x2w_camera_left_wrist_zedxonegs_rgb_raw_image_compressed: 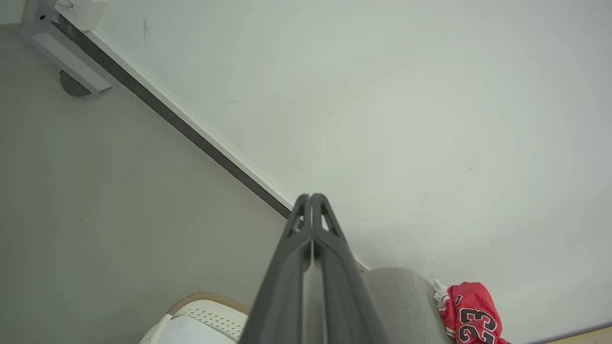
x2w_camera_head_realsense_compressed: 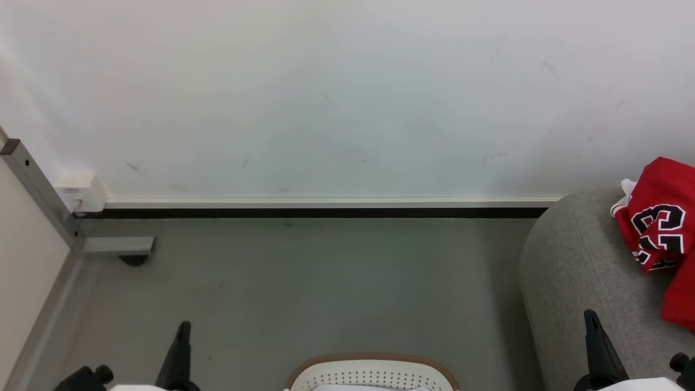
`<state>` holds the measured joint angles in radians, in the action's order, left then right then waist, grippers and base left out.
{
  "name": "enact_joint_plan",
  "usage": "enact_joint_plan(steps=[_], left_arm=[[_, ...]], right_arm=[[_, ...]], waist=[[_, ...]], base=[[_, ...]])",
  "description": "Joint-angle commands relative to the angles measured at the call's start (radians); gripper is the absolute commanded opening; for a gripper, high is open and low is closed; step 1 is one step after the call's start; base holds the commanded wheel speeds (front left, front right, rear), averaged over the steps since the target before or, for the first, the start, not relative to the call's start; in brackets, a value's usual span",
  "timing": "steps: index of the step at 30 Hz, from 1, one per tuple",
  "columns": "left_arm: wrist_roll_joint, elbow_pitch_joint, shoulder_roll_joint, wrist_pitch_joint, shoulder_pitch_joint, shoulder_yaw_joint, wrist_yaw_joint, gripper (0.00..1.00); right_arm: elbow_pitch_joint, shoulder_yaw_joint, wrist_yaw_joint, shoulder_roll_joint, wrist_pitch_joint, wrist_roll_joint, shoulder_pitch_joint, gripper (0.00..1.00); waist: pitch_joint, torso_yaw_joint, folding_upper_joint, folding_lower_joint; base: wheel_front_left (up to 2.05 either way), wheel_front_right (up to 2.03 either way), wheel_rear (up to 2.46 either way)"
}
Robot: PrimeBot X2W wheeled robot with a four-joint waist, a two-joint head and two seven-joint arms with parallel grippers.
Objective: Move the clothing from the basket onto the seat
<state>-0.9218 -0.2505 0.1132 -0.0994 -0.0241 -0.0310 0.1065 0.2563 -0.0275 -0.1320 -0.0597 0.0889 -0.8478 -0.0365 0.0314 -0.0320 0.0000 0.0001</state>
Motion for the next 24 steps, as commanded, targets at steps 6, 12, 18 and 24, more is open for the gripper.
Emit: enact_joint_plan(steps=[6, 12, 18, 24], left_arm=[[-0.083, 0.012, -0.002, 0.022, -0.03, 0.022, 0.008, 0.0], [-0.146, 0.011, -0.009, 0.042, -0.038, 0.035, 0.009, 0.0], [-0.204, 0.011, -0.014, 0.061, -0.043, 0.047, 0.011, 0.0], [-0.258, 0.011, -0.02, 0.078, -0.048, 0.059, 0.013, 0.0]], right_arm=[[-0.015, 0.015, 0.001, -0.008, -0.018, -0.089, -0.029, 0.0], [-0.015, 0.026, 0.001, -0.008, -0.036, -0.159, -0.035, 0.0], [-0.016, 0.036, 0.001, -0.008, -0.051, -0.226, -0.038, 0.0], [-0.016, 0.046, 0.001, -0.008, -0.067, -0.288, -0.043, 0.0]], waist=[[-0.002, 0.002, 0.0, -0.0001], [-0.005, 0.004, 0.0, -0.0001], [-0.007, 0.006, 0.0, -0.0001], [-0.009, 0.009, 0.0, -0.0001]], base=[[0.0, 0.0, 0.0], [0.0, 0.0, 0.0], [0.0, 0.0, 0.0], [0.0, 0.0, 0.0]])
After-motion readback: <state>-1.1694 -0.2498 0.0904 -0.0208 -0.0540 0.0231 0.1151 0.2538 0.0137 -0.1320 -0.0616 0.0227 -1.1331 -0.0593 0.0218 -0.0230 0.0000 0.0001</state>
